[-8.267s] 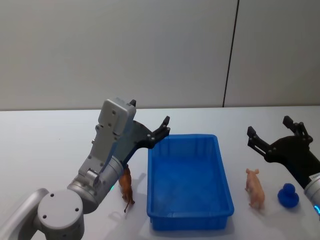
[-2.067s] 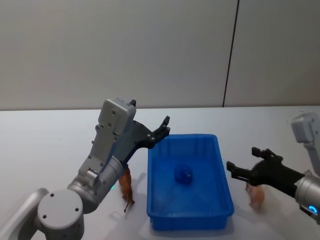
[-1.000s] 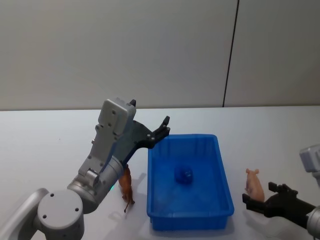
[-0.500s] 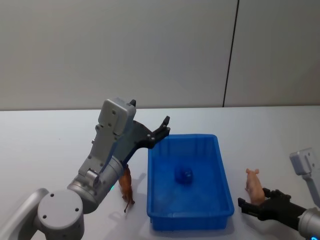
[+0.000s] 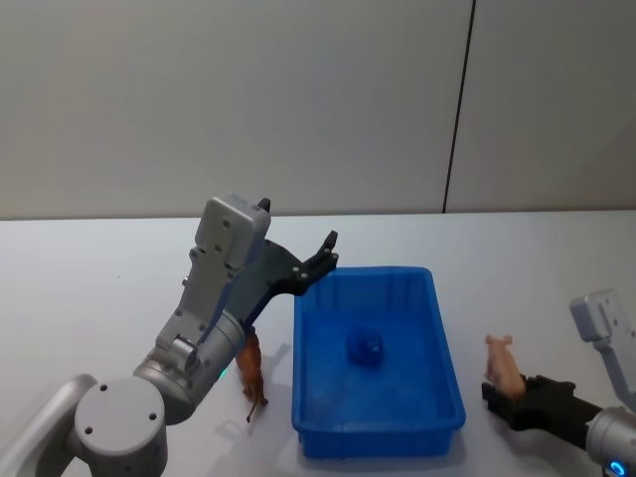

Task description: Pick up the two dolls from the table and place them into the box.

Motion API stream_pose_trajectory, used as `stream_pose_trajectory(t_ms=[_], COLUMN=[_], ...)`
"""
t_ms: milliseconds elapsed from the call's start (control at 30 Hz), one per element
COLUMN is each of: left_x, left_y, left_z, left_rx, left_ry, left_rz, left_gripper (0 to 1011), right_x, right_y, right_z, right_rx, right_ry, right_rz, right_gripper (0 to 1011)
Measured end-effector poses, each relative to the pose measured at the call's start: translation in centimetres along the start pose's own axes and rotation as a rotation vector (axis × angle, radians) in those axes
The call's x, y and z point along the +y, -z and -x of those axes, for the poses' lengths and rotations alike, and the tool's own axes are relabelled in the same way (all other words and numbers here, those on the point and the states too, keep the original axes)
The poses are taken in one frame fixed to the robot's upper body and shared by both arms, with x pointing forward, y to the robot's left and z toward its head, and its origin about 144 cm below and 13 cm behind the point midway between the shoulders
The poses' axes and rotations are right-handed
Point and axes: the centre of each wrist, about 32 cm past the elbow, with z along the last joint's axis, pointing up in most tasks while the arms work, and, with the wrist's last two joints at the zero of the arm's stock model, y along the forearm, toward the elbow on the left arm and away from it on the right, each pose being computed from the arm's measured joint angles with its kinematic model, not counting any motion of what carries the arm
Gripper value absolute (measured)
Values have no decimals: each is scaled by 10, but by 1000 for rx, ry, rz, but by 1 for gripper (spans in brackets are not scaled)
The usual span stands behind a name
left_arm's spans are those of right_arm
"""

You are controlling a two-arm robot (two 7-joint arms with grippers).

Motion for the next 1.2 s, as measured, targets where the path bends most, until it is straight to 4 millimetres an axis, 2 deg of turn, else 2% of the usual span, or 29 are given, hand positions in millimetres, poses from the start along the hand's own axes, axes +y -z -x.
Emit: stream_pose_trajectory(t_ms=[100,200,567,967,1200], left_x=[0,0,0,0,0], left_y=[0,0,0,0,0], left_z=[0,0,0,0,0], left_rx=[0,0,0,0,0], left_ry=[0,0,0,0,0], left_rz=[0,0,0,0,0], left_gripper=[1001,1001,1001,1001,1001], right_x=[1,1,-2,-6,-3], right_y=[-1,-1,-11,-40,-60], right_z=[0,0,2,8,18], right_rx=[-3,-8,-53,-141,-182], right_ry=[8,16,24,-51,-144], right_rz=[-1,-4,-66,-192,-245], right_gripper=[418,374,371,371,371])
